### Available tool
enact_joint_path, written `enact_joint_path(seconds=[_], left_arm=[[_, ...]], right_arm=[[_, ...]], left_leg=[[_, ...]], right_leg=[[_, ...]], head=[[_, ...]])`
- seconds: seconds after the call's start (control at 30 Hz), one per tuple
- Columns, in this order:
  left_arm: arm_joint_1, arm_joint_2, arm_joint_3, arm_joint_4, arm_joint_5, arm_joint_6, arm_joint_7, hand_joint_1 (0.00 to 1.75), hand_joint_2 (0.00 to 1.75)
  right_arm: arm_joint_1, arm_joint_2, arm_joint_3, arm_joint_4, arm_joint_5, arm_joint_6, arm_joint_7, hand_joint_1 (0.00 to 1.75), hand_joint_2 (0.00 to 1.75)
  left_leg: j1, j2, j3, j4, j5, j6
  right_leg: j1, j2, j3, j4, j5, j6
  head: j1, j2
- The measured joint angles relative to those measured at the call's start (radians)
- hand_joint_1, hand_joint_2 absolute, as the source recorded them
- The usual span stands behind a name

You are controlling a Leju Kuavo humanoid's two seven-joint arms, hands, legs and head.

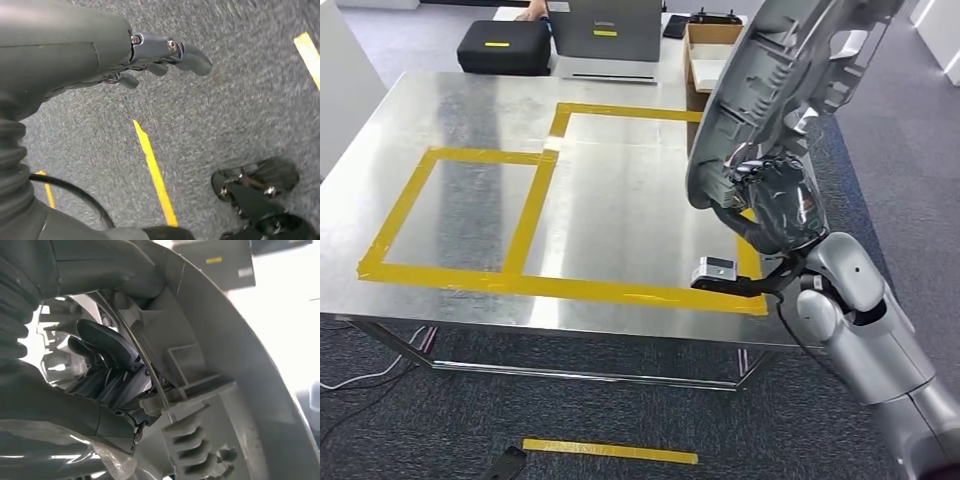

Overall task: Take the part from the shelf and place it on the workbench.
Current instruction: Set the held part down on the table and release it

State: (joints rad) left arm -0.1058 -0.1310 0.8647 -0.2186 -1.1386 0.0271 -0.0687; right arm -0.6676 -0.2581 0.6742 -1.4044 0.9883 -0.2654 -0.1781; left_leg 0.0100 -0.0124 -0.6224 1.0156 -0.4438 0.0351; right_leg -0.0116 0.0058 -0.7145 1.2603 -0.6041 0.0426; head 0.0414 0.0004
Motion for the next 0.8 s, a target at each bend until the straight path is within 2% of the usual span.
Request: enact_joint_path(seconds=[0.03,0.07,0.13,0.17,0.2,0.23,0.33,0.37,0.43,0.5,0.53,0.57,0.6,0.67,0.7,0.73,0.8], left_arm=[[0.000,0.000,-0.001,0.000,-0.001,-0.001,0.000,0.00,1.75],[0.000,-0.001,-0.002,0.000,-0.001,-0.003,-0.001,0.00,1.75],[-0.001,-0.003,-0.005,0.000,-0.001,-0.007,-0.009,0.00,1.75],[-0.002,-0.004,-0.006,0.000,-0.001,-0.007,-0.017,0.00,1.75],[-0.003,-0.004,-0.007,0.000,0.000,-0.007,-0.028,0.00,1.75],[-0.004,-0.004,-0.007,0.000,0.001,-0.007,-0.039,0.00,1.75],[-0.005,-0.004,-0.007,0.000,0.002,-0.007,-0.059,0.00,1.75],[-0.005,-0.004,-0.008,0.000,0.002,-0.007,-0.060,0.00,1.75],[-0.006,-0.003,-0.008,0.000,0.002,-0.007,-0.061,0.00,1.75],[-0.006,-0.003,-0.008,0.000,0.002,-0.007,-0.062,0.00,1.75],[-0.006,-0.003,-0.008,0.000,0.003,-0.007,-0.062,0.00,1.75],[-0.006,-0.004,-0.008,0.000,0.003,-0.007,-0.063,0.00,1.75],[-0.006,-0.004,-0.008,0.000,0.003,-0.007,-0.064,0.00,1.75],[-0.006,-0.002,-0.008,0.000,0.003,-0.007,-0.064,0.00,1.75],[-0.006,-0.001,-0.008,0.000,0.003,-0.007,-0.064,0.00,1.75],[-0.007,0.000,-0.008,0.000,0.003,-0.007,-0.064,0.00,1.75],[-0.007,0.000,-0.008,0.000,0.003,-0.007,-0.064,0.00,1.75]], right_arm=[[-0.001,0.003,0.004,0.013,-0.002,0.006,0.000,1.75,1.75],[-0.002,0.006,0.008,0.028,-0.004,0.013,0.000,1.75,1.75],[-0.009,0.012,0.013,0.063,-0.010,0.027,0.003,1.75,1.75],[-0.016,0.014,0.014,0.082,-0.013,0.033,0.004,1.75,1.75],[-0.023,0.015,0.016,0.105,-0.014,0.037,0.006,1.75,1.75],[-0.028,0.016,0.017,0.127,-0.015,0.041,0.006,1.75,1.75],[-0.029,0.016,0.018,0.187,-0.015,0.045,0.006,1.75,1.75],[-0.027,0.016,0.018,0.200,-0.015,0.045,0.006,1.75,1.75],[-0.027,0.017,0.018,0.219,-0.015,0.046,0.006,1.75,1.75],[-0.027,0.018,0.019,0.233,-0.015,0.045,0.006,1.75,1.75],[-0.026,0.018,0.020,0.239,-0.014,0.046,0.006,1.75,1.75],[-0.026,0.018,0.021,0.245,-0.014,0.046,0.006,1.75,1.75],[-0.026,0.019,0.022,0.249,-0.014,0.046,0.006,1.75,1.75],[-0.027,0.019,0.023,0.255,-0.014,0.046,0.006,1.75,1.75],[-0.028,0.020,0.023,0.257,-0.014,0.046,0.006,1.75,1.75],[-0.029,0.020,0.023,0.258,-0.014,0.046,0.006,1.75,1.75],[-0.029,0.021,0.024,0.262,-0.014,0.046,0.006,1.75,1.75]], left_leg=[[0.000,0.000,0.003,0.000,-0.003,0.001],[0.000,0.000,0.006,0.000,-0.005,0.001],[0.000,-0.002,0.013,0.002,-0.013,-0.002],[-0.002,-0.003,0.015,0.004,-0.016,-0.006],[-0.004,-0.003,0.014,0.006,-0.019,-0.010],[-0.006,-0.004,0.012,0.007,-0.020,-0.015],[-0.006,-0.003,0.011,0.010,-0.024,-0.030],[-0.005,-0.002,0.005,0.025,-0.035,-0.036],[-0.003,0.001,-0.035,0.112,-0.081,-0.045],[-0.002,0.001,-0.097,0.241,-0.131,-0.050],[-0.002,0.001,-0.117,0.278,-0.137,-0.051],[-0.002,0.001,-0.120,0.280,-0.123,-0.049],[-0.002,0.001,-0.105,0.243,-0.092,-0.046],[-0.005,0.002,-0.048,0.113,-0.022,-0.034],[-0.007,0.002,-0.024,0.058,-0.004,-0.028],[-0.009,0.002,-0.010,0.026,0.001,-0.024],[-0.011,0.002,-0.005,0.008,-0.004,-0.018]], right_leg=[[0.000,0.000,-0.023,0.028,0.006,0.001],[0.000,0.000,-0.028,0.017,0.031,0.001],[0.000,-0.003,0.012,-0.101,0.114,-0.003],[0.001,-0.004,0.040,-0.165,0.142,-0.006],[0.002,-0.006,0.064,-0.213,0.156,-0.009],[0.004,-0.006,0.076,-0.237,0.157,-0.013],[0.003,-0.003,0.086,-0.248,0.150,-0.025],[0.001,-0.004,0.088,-0.250,0.150,-0.030],[-0.001,-0.005,0.094,-0.252,0.149,-0.039],[0.000,-0.005,0.098,-0.252,0.145,-0.045],[0.001,-0.005,0.100,-0.252,0.143,-0.046],[0.002,-0.004,0.103,-0.251,0.141,-0.047],[0.002,-0.002,0.106,-0.251,0.139,-0.046],[0.004,0.001,0.111,-0.250,0.135,-0.043],[0.005,0.003,0.111,-0.249,0.134,-0.040],[0.006,0.004,0.110,-0.249,0.133,-0.036],[0.006,0.005,0.107,-0.250,0.134,-0.026]], head=[[0.000,0.000],[0.000,0.000],[0.000,0.000],[0.000,0.000],[0.000,0.000],[-0.002,0.000],[-0.005,0.000],[-0.007,0.000],[-0.011,0.000],[-0.014,0.000],[-0.014,0.000],[-0.014,0.000],[-0.014,0.000],[-0.014,0.000],[-0.014,0.000],[-0.013,0.000],[-0.013,0.000]])
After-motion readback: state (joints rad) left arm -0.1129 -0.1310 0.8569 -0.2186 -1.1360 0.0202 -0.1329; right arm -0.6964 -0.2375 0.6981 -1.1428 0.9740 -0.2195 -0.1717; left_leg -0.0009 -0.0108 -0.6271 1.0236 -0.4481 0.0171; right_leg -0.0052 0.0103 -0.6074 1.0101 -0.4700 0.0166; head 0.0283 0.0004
